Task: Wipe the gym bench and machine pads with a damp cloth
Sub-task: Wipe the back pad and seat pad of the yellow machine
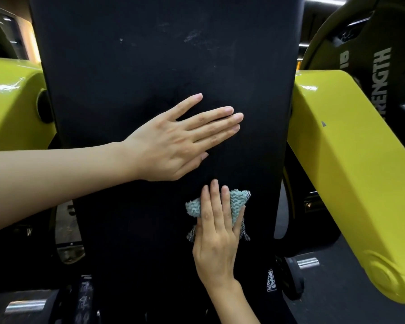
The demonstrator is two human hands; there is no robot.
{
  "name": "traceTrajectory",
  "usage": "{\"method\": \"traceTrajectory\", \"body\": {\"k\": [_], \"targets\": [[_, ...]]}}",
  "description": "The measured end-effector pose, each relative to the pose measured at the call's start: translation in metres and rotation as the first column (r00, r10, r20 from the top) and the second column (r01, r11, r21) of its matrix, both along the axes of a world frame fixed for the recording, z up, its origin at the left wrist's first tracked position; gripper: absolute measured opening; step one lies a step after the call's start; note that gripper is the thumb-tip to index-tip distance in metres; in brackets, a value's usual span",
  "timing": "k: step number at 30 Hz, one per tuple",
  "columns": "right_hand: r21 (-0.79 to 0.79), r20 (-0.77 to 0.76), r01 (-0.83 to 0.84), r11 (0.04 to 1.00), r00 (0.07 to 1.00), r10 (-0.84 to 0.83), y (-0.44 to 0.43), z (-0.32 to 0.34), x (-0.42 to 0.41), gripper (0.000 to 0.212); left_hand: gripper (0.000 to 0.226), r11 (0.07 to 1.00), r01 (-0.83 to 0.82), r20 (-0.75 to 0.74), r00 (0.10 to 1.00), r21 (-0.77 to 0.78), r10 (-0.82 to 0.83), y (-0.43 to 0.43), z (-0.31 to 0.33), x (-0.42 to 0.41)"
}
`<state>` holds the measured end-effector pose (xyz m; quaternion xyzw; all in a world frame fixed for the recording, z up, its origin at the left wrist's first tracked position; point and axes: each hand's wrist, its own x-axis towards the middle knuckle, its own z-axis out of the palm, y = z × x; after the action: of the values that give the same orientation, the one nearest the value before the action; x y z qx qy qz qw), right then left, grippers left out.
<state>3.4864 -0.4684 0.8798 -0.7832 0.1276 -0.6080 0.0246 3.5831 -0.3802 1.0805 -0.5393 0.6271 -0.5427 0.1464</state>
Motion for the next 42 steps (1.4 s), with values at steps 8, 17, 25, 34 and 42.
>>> {"method": "traceTrajectory", "body": {"k": [8, 17, 25, 34, 42], "targets": [[-0.042, 0.070, -0.031, 0.999, 0.997, 0.034, -0.027, 0.037, -0.004, 0.051, 0.061, 1.000, -0.012, 0.010, 1.000, -0.002, 0.012, -0.001, -0.001, 0.000], [-0.010, 0.091, 0.003, 1.000, 0.996, -0.002, -0.026, 0.046, -0.003, 0.046, 0.060, 1.000, -0.018, -0.003, 1.000, -0.008, 0.018, -0.001, -0.002, -0.002], [0.052, 0.011, -0.017, 0.998, 1.000, 0.017, 0.001, 0.000, -0.001, 0.045, 0.060, 1.000, -0.002, -0.017, 1.000, 0.004, 0.002, 0.006, -0.008, 0.002], [0.098, -0.038, -0.095, 0.991, 0.994, 0.099, 0.036, -0.045, 0.007, 0.051, 0.061, 0.996, 0.004, -0.009, 1.000, 0.088, -0.003, 0.047, -0.040, 0.017], [-0.002, 0.109, -0.133, 0.991, 0.985, 0.133, 0.049, 0.006, 0.030, 0.053, 0.060, 0.966, 0.022, 0.009, 1.000, 0.258, -0.026, 0.090, -0.031, 0.038]]}}
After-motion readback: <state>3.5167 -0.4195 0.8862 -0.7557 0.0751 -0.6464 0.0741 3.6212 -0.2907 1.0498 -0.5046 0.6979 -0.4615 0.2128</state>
